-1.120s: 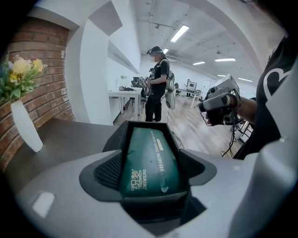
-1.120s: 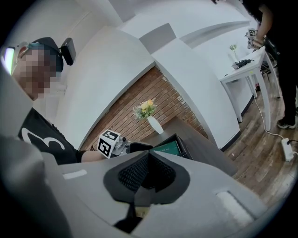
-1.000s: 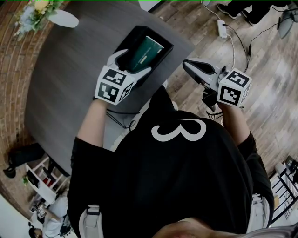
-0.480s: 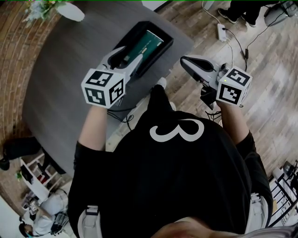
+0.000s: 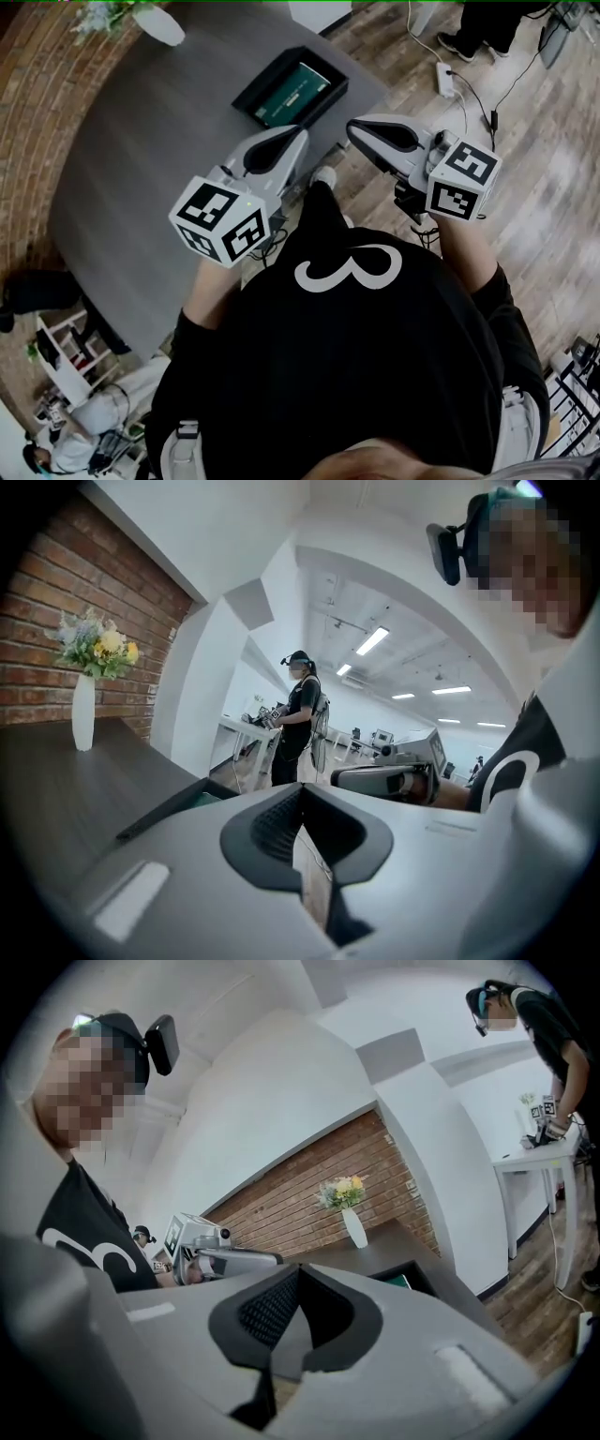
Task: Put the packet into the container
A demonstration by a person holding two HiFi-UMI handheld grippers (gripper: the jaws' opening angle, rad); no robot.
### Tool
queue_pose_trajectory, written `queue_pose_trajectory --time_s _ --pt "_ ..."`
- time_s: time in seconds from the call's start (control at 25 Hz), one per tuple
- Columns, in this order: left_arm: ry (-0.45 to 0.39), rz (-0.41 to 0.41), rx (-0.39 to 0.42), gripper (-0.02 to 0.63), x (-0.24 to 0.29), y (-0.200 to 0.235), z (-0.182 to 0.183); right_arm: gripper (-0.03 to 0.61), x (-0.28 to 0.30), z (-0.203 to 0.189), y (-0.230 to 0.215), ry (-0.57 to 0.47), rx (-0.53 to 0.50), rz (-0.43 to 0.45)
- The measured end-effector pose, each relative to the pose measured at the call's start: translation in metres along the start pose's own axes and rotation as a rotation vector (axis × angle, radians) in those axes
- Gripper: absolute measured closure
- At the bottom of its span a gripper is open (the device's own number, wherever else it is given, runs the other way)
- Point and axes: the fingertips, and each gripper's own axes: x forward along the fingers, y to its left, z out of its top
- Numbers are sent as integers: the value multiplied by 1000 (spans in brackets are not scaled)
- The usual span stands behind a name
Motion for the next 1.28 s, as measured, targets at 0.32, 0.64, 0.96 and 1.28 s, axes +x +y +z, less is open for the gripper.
queue_pose_trajectory --time_s 0.32,0.64,0.96,1.28 --pt "-58 -3 -70 601 -7 -14 -5 578 4 -2 17 -7 -37 27" --pt "-58 3 -61 601 -4 -12 -9 578 5 -10 13 6 -28 27" --pt "-61 -5 -48 603 0 -13 -7 578 5 -7 10 -1 -20 28" --pt "-57 -17 -54 603 8 -12 0 578 1 -1 6 -8 -20 32"
